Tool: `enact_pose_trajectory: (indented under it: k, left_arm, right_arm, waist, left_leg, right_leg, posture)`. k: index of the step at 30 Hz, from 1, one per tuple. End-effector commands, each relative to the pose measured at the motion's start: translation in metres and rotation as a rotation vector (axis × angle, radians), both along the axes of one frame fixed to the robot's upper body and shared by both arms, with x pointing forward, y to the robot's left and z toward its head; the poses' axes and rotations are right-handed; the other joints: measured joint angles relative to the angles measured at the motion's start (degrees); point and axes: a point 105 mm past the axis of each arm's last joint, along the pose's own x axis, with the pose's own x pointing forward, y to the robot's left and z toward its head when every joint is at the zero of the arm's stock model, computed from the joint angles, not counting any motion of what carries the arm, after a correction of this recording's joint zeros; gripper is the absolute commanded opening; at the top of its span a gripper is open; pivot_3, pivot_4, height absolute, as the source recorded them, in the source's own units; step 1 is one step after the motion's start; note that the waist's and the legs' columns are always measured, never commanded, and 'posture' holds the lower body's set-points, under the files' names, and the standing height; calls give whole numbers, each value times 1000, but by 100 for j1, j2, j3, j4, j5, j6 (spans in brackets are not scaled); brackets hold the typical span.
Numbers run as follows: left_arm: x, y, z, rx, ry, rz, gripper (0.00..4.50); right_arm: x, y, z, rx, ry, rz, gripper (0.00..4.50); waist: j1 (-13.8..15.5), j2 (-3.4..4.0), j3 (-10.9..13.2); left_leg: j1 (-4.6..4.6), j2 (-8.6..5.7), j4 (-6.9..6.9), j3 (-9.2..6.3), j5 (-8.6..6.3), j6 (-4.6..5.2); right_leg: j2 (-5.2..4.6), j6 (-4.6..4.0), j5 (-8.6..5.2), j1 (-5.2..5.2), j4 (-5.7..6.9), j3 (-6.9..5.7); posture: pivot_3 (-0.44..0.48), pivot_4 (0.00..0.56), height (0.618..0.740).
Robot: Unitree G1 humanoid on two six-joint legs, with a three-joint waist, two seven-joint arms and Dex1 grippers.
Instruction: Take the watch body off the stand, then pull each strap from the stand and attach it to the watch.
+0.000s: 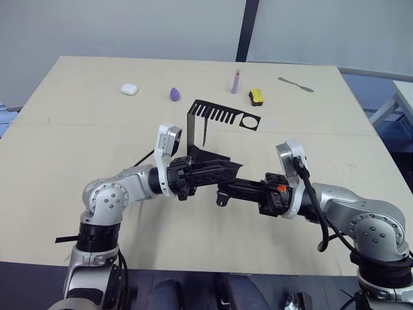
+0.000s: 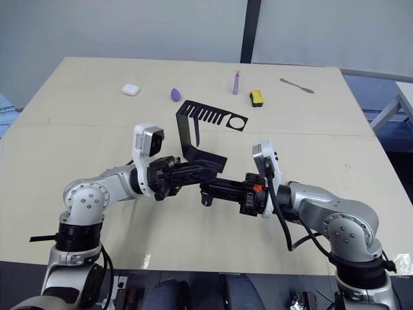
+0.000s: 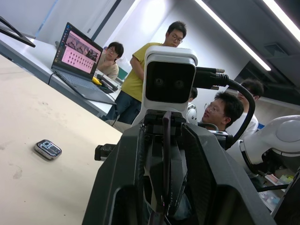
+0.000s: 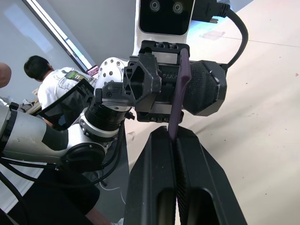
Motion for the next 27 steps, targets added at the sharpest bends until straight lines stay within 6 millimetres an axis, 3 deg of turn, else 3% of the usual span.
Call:
enact_pose_trajectory:
  k: [1,13,17,27]
  left_arm:
    - [-3,-1,5,-11,-29,-10,1374]
    - [-2,-1,5,-14,-27,-10,1374]
    - [-3,-1,5,-24,-24,-13,93]
    - [-5,-3,6,-30,-19,-29,34]
  right_arm:
    - [-1,0,8,21,-26,3,0]
    - [0,-1,8,20,-28,-1,0]
    - [0,-1,8,22,-27,-3,0]
    - [0,0,10,21,-32,-4,0]
  waist:
    - [-1,0,0]
    - [0,0,0]
    - [0,0,0]
    - [0,0,0]
  left_leg:
    - [0,0,0,0,0,0]
    - [0,0,-1,0,0,0]
    - [0,0,-2,0,0,0]
    - [0,0,-2,0,0,0]
  right_leg:
    - [0,0,0,0,0,0]
    - [0,0,0,0,-1,0]
    - [0,0,0,0,-2,0]
    - [0,0,0,0,-3,0]
  posture:
    - [0,150,740]
    - [0,150,740]
    - [0,150,740]
    - [0,150,740]
